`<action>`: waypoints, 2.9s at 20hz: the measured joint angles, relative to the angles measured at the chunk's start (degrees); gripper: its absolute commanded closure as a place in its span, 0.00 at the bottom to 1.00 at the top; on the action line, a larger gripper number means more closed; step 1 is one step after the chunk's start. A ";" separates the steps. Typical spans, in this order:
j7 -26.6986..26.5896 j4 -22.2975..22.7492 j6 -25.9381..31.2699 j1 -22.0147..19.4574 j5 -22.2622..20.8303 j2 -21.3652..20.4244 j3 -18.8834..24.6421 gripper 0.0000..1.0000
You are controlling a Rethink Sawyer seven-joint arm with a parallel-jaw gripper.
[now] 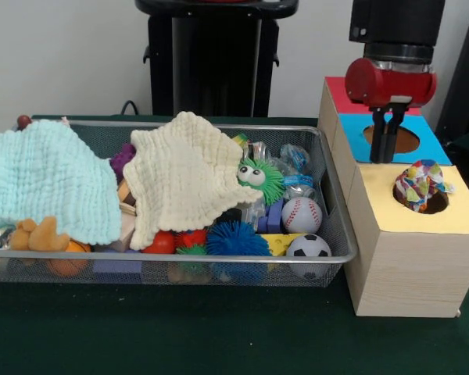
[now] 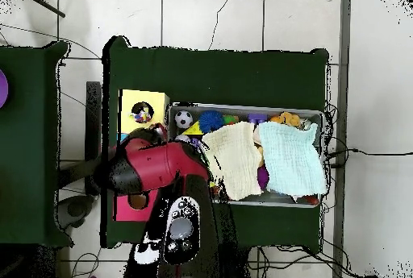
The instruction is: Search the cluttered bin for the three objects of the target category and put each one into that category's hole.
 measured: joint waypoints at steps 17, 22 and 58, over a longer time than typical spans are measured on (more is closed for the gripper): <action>0.00 4.61 -1.29 -8.32 -0.03 -0.52 7.50 1.00; 0.00 6.82 -1.31 -11.48 -0.03 -1.29 11.26 1.00; 0.00 7.66 -5.13 -6.47 -0.06 -3.76 15.91 1.00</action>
